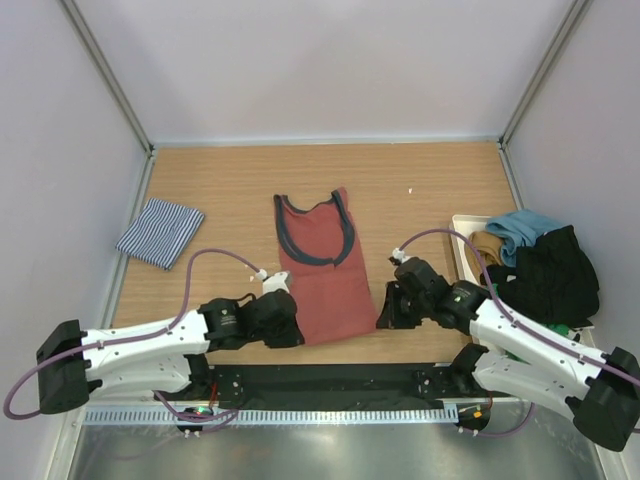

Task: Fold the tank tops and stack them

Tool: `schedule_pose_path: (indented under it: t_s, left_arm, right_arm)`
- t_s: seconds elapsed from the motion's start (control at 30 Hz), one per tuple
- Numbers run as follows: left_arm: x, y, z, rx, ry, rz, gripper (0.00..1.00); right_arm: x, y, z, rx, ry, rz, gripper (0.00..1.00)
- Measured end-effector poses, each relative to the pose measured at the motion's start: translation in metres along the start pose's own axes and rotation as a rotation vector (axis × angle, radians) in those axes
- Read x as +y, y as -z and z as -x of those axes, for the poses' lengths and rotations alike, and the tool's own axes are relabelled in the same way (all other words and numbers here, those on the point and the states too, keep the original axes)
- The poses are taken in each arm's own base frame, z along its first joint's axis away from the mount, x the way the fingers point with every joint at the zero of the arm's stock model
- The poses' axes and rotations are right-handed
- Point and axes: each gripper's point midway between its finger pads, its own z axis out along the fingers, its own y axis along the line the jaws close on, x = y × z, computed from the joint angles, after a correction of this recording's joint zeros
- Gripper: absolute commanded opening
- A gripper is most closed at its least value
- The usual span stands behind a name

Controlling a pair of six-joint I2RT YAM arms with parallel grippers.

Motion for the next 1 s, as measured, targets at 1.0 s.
schedule_pose_path:
  t_s: [1.0]
  left_arm:
    - [-0.038,0.051,0.026,-0.086,0.162,-0.089,0.04]
  right_arm:
    - [0.036,0.047,0.091,-0.199,0.101,-0.121,0.02]
